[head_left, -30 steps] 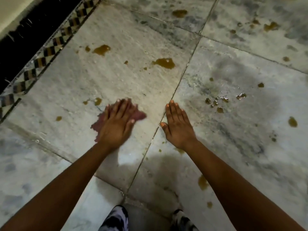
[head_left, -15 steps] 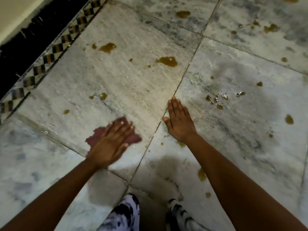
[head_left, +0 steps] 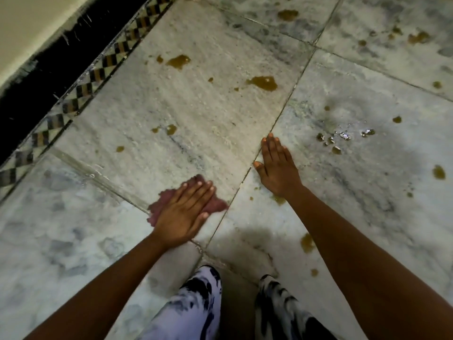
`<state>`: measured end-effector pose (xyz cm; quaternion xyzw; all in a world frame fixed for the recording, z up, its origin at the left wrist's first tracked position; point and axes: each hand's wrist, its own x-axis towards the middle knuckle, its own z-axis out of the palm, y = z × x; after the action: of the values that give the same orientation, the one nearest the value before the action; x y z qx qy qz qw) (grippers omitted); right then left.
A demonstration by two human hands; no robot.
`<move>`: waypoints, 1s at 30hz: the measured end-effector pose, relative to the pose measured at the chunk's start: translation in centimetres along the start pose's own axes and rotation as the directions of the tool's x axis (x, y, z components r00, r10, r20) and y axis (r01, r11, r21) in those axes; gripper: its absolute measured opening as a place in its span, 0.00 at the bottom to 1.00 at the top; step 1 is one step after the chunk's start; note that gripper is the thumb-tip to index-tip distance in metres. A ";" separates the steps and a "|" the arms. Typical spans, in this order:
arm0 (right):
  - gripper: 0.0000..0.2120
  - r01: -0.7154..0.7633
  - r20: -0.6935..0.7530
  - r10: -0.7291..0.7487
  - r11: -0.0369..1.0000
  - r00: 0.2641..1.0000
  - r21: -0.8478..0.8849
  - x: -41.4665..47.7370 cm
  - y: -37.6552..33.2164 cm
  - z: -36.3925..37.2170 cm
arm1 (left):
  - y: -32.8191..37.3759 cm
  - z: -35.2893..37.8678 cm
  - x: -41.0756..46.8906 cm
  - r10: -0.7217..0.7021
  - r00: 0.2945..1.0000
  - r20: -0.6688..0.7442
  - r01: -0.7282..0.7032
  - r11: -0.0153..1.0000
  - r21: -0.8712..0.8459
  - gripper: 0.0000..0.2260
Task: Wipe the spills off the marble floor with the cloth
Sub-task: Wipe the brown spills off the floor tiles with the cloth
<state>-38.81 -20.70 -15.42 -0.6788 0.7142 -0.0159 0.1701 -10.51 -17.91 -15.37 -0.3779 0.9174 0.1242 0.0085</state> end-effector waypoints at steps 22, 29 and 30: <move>0.30 0.183 -0.116 -0.187 0.982 0.975 -0.041 6.3 -6.0 1.5 | -13.4 -4.4 13.3 -0.407 0.906 -0.115 0.410 0.912 0.007 0.28; 0.29 0.202 -0.169 -0.206 0.978 0.964 -0.044 6.0 -6.3 1.5 | -7.8 -2.3 10.0 -0.640 0.746 -0.187 0.629 0.768 -0.119 0.28; 0.29 0.201 -0.169 -0.206 0.979 0.964 -0.043 6.0 -6.3 1.4 | -7.2 -2.4 10.6 -0.579 0.798 -0.167 0.569 0.815 -0.110 0.28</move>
<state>-32.53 -26.72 -16.47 -0.7467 0.6530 -0.0829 0.0962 -12.90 -30.71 -15.84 -0.6483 0.7524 0.1036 -0.0534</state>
